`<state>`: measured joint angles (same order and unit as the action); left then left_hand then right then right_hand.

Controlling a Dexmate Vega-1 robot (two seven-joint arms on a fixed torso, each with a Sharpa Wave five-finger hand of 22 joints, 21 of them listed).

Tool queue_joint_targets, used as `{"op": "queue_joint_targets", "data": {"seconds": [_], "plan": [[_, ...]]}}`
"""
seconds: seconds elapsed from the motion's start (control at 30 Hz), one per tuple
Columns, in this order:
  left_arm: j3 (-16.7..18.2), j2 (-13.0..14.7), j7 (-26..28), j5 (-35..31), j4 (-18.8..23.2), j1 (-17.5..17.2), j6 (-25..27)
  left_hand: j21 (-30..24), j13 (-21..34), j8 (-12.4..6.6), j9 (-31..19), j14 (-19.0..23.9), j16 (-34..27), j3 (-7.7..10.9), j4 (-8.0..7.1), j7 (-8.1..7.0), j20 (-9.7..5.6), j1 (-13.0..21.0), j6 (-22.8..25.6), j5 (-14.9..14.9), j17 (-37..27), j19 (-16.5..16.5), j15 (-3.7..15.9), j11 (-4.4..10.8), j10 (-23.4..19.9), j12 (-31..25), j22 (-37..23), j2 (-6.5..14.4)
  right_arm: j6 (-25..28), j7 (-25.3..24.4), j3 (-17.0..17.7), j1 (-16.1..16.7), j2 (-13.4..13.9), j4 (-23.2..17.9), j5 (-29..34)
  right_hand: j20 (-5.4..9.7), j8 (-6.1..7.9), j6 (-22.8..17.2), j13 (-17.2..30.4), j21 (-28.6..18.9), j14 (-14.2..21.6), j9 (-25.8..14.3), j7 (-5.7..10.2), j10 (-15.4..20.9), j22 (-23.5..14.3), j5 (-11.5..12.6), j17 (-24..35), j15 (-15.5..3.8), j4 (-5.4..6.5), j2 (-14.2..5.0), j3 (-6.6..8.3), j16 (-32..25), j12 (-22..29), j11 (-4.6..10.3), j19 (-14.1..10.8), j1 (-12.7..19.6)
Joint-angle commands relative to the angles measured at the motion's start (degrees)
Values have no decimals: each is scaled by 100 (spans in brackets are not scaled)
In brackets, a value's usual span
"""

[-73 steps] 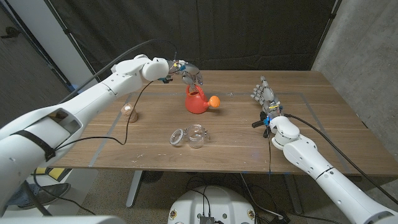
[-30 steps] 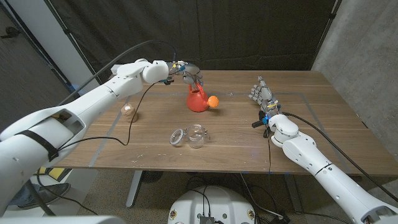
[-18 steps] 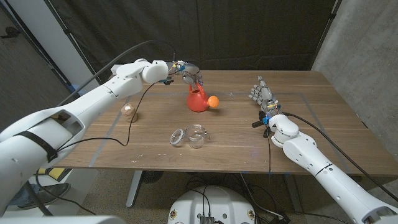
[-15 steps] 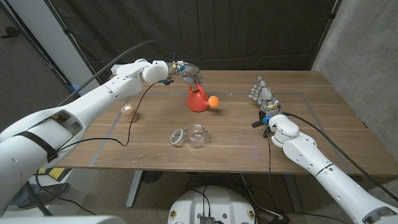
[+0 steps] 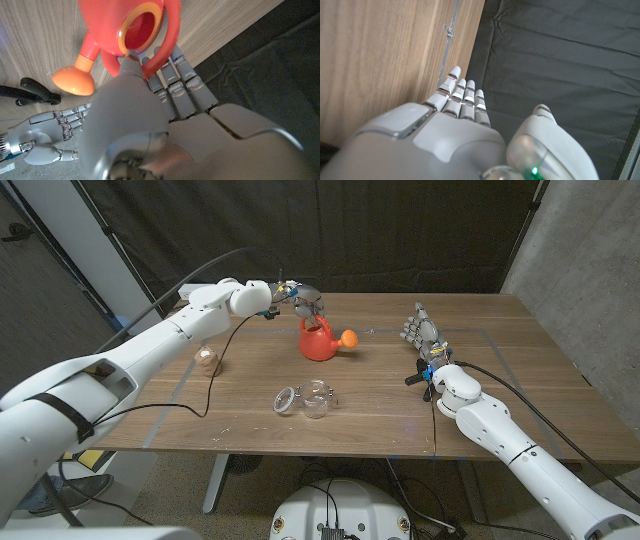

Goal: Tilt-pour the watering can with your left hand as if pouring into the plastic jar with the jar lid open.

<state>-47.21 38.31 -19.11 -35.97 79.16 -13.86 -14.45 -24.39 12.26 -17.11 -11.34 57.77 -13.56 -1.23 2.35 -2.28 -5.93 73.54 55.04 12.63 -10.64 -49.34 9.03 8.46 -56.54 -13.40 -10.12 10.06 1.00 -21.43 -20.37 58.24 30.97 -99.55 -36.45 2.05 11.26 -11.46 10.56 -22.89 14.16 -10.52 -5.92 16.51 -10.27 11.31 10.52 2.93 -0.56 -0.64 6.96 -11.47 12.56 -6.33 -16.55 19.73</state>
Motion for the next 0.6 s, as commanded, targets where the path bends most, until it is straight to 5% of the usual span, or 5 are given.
{"op": "queue_joint_targets", "data": {"seconds": [0.03, 0.23, 0.6], "plan": [[41, 51, -53, -100, 305, -57, 350, 77, 2, 216, -5, -99, 123, 18, -415, 178, 98, -458, -212, 77, -24, 24, 183, -118, 119, 127, 1, 114, -20, -44, 16, 46, 6, -56, 22, -7, 1, -26, 11, 10, 63, -32, 11, 45, -14, -15, 28, 9, -34, -47, 15, 5, -6, -3, -60, 39], [55, 82, -12, -211, 453, -77, 431, 134, 0, 317, -10, -187, 168, 61, -596, 248, 140, -581, -331, 133, -34, 71, 100, -221, 221, 179, 4, 127, -30, -22, 15, 48, 8, -49, 16, -12, 1, -26, 12, 20, 59, -32, 18, 48, -15, -18, 29, 14, -36, -50, 12, 8, -6, -6, -63, 36], [203, 88, 188, -87, 590, -259, 585, 139, 4, 309, -12, 121, 102, 361, -485, 371, 133, -162, -59, 213, -11, -144, 121, -192, -35, 112, 14, 48, -102, 52, 41, 43, -1, 16, -25, -12, 0, -29, 12, 40, 61, -33, 29, 54, -16, -22, 30, 10, -38, -55, 8, 11, -8, -4, -72, 31]]}}
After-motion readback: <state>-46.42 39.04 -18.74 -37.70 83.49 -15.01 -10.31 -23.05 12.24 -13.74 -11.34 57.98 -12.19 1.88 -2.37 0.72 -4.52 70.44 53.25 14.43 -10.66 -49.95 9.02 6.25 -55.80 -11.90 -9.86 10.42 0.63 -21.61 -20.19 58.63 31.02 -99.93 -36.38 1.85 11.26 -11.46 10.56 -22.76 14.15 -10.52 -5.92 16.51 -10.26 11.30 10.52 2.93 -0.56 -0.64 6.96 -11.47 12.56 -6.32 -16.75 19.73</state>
